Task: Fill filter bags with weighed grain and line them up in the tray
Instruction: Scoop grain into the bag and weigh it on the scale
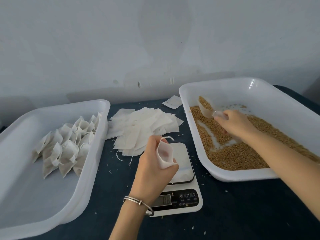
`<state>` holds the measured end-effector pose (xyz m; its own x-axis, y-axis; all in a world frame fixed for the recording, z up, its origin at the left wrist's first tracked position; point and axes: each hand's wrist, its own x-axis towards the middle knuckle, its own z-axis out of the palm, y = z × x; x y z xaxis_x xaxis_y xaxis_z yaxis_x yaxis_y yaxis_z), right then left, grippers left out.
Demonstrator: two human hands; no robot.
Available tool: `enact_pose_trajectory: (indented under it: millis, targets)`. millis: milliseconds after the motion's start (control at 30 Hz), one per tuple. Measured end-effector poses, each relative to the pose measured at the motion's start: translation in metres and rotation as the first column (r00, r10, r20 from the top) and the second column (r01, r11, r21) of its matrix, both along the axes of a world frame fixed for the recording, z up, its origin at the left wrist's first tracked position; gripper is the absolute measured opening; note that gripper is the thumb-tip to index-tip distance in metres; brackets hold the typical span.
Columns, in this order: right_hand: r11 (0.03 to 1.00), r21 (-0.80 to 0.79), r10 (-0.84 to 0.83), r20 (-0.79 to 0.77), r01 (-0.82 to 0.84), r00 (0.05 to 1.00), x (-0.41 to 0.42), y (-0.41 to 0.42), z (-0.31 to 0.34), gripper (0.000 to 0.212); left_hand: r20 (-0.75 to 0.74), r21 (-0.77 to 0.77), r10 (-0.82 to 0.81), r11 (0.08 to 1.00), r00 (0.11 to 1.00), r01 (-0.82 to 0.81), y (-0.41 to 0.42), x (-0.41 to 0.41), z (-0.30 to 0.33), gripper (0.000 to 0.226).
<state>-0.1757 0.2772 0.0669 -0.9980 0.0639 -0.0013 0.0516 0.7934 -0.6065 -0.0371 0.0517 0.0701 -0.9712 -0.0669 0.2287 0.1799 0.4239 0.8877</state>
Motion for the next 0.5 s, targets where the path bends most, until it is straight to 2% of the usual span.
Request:
enact_pose_trajectory:
  millis: [167,333,433,500]
  targets:
    - [0.998,0.054,0.02,-0.052,-0.017,0.998,-0.001,0.002,0.0,0.033,0.008,0.018,-0.002,1.0,1.0,0.002,-0.002,0.001,-0.001,0.038]
    - [0.963,0.253,0.041,0.215,-0.096,0.976,-0.001,0.01,0.0,0.042,0.009,0.014,-0.002,1.0,1.0,0.002,-0.003,0.001,-0.001,0.038]
    - [0.934,0.343,0.006,0.262,-0.099,0.965,-0.005,0.011,0.006,0.042,0.007,0.002,0.001,1.0,1.0,-0.001,-0.005,0.0,-0.002,0.038]
    - [0.938,0.333,0.002,0.268,-0.094,0.963,-0.01,0.006,0.009,0.038,0.008,-0.001,0.006,1.0,1.0,-0.006,-0.006,0.0,-0.002,0.037]
